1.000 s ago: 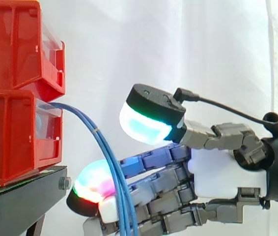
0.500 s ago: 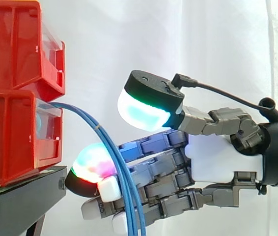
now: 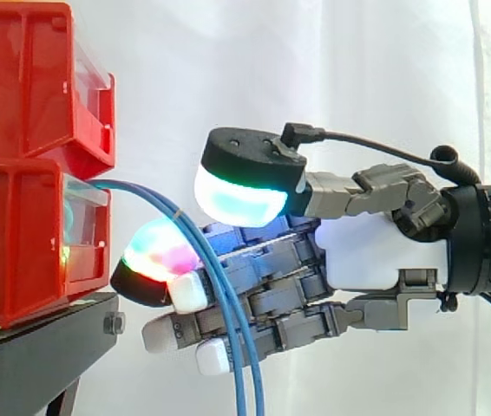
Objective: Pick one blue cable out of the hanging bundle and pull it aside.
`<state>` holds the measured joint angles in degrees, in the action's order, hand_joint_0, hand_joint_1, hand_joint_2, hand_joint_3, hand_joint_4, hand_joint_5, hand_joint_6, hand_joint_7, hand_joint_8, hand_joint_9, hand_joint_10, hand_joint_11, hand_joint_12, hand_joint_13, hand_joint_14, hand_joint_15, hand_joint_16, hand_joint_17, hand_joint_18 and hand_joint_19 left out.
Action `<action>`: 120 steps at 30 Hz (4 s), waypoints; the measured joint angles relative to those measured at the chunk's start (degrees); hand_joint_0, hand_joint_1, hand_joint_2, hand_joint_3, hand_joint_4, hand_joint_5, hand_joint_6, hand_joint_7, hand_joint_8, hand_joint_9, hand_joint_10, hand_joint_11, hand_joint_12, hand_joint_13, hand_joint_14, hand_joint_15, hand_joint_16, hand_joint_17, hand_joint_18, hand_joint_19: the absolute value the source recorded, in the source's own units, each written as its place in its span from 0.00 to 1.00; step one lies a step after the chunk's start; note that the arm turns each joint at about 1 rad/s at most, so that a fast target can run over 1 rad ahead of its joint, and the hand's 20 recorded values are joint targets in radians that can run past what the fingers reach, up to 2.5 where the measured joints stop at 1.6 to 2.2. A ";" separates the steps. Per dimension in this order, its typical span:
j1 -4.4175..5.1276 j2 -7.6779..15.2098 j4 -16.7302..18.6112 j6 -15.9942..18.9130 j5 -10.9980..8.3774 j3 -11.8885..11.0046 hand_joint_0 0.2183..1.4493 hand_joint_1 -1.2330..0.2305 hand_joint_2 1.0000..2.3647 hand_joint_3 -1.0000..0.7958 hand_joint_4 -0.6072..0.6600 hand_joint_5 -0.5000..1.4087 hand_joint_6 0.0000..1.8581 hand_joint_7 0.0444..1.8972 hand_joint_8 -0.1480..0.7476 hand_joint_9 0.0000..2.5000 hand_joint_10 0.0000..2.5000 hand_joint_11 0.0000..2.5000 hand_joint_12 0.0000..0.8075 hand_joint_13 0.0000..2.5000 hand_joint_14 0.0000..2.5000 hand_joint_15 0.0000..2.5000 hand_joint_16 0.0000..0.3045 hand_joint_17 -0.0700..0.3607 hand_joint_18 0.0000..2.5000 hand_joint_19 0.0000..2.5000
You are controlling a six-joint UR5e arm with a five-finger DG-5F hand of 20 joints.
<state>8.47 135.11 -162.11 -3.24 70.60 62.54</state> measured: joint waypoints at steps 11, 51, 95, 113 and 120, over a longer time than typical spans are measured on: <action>0.26 -0.02 -1.48 0.30 0.06 -0.30 0.34 0.22 0.00 0.28 0.60 0.20 0.48 0.53 0.52 0.37 0.00 0.15 0.40 0.26 0.00 0.12 0.14 0.38 0.25 0.20; 0.33 -0.90 -4.90 0.42 0.06 -0.29 0.21 0.44 0.00 0.28 0.58 0.21 0.47 0.57 0.58 0.42 0.00 0.16 0.46 0.30 0.01 0.16 0.17 0.43 0.30 0.23; 0.01 -1.61 -5.94 0.43 0.06 -0.27 0.24 0.23 0.00 0.28 0.55 0.20 0.49 0.53 0.53 0.44 0.01 0.20 0.42 0.33 0.01 0.18 0.15 0.40 0.34 0.24; 0.02 -1.61 -5.94 0.42 0.06 -0.29 0.22 0.53 0.00 0.28 0.55 0.20 0.48 0.57 0.57 0.47 0.01 0.20 0.47 0.35 0.01 0.20 0.17 0.43 0.35 0.27; 0.02 -1.61 -5.94 0.42 0.06 -0.26 0.25 0.39 0.01 0.34 0.56 0.20 0.48 0.58 0.55 0.47 0.01 0.20 0.45 0.35 0.01 0.20 0.16 0.42 0.35 0.27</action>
<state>8.49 133.50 -168.05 -2.81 70.66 62.28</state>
